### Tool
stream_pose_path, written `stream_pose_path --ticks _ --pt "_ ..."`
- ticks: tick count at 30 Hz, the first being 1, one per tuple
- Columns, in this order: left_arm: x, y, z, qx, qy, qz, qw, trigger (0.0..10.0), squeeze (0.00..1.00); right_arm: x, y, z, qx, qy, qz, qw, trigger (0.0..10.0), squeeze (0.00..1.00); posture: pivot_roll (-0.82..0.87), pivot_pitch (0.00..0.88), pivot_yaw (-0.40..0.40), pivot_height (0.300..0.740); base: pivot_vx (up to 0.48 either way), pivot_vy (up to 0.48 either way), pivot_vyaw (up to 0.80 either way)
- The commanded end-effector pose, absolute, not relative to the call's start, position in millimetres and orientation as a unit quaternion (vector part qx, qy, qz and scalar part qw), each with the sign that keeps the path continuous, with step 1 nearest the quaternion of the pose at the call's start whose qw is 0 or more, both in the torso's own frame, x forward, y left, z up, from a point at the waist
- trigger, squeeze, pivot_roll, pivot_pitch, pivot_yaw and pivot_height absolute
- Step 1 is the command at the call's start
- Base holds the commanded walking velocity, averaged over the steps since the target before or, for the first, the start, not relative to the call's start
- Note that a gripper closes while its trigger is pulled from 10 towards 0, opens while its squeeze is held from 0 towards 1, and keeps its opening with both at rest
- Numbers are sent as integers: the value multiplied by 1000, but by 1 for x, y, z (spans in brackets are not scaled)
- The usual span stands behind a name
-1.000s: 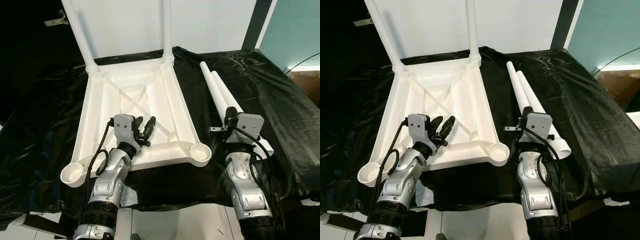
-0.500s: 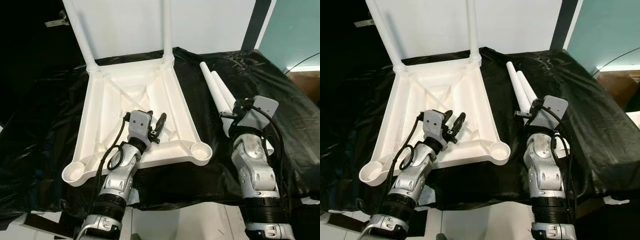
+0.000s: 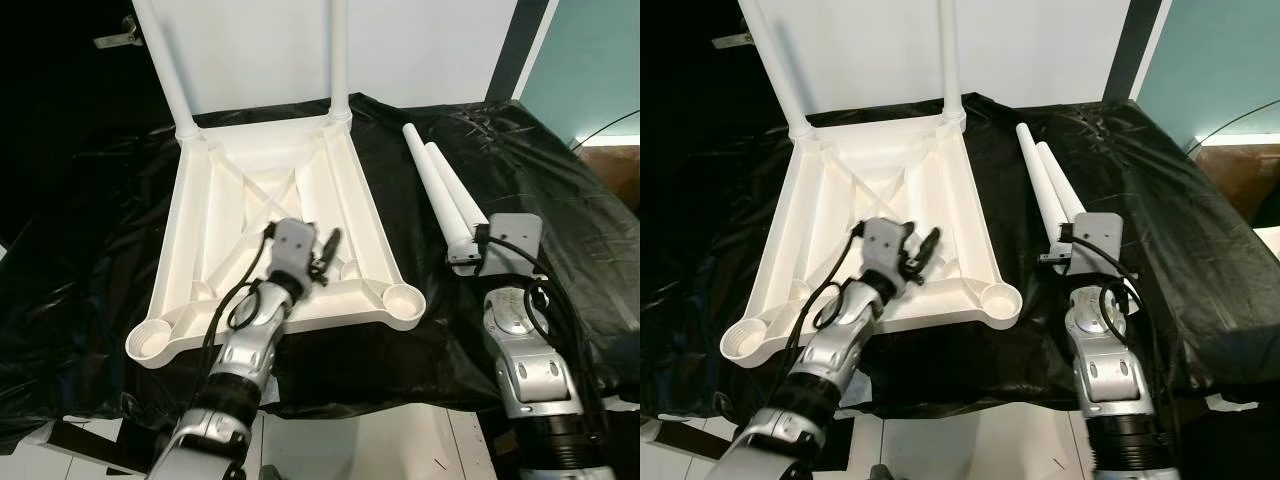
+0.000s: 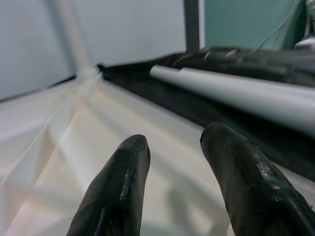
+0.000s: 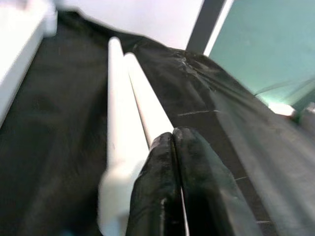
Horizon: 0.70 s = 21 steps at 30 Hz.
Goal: Building children table
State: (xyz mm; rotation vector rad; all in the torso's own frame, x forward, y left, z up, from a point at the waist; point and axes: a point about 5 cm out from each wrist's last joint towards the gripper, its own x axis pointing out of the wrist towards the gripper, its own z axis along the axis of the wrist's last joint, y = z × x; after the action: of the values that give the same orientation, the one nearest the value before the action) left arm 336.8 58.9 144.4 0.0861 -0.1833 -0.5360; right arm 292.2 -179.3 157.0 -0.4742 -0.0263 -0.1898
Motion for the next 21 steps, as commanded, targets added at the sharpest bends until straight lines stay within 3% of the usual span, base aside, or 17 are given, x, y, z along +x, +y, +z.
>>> stream_pose_path --ticks 1,2,3,15,16,21 --pt "338 57 144 46 -91 -253 962 10000 0 290 -178 156 -254 -5 -98 962 10000 514 -128 39 36 740 0 0 0" --pt "338 56 146 45 -96 -254 961 10000 0 290 -178 158 -263 -7 -102 960 10000 514 -128 39 36 740 0 0 0" --pt "337 55 145 45 -96 -255 961 10000 0 289 -177 159 -273 -11 -99 957 10000 1000 -128 39 36 740 0 0 0" --pt "332 58 130 50 -75 -247 965 10000 0 290 -180 156 -321 13 -75 944 10000 1000 -127 46 27 740 0 0 0" --pt "332 59 131 54 -78 -247 964 10000 0 292 -178 150 -321 32 -51 945 10000 51 -123 44 25 740 0 0 0" --pt "334 59 133 59 -83 -245 964 10000 0 295 -172 145 -315 56 -15 947 10000 0 -112 40 19 740 0 0 0"
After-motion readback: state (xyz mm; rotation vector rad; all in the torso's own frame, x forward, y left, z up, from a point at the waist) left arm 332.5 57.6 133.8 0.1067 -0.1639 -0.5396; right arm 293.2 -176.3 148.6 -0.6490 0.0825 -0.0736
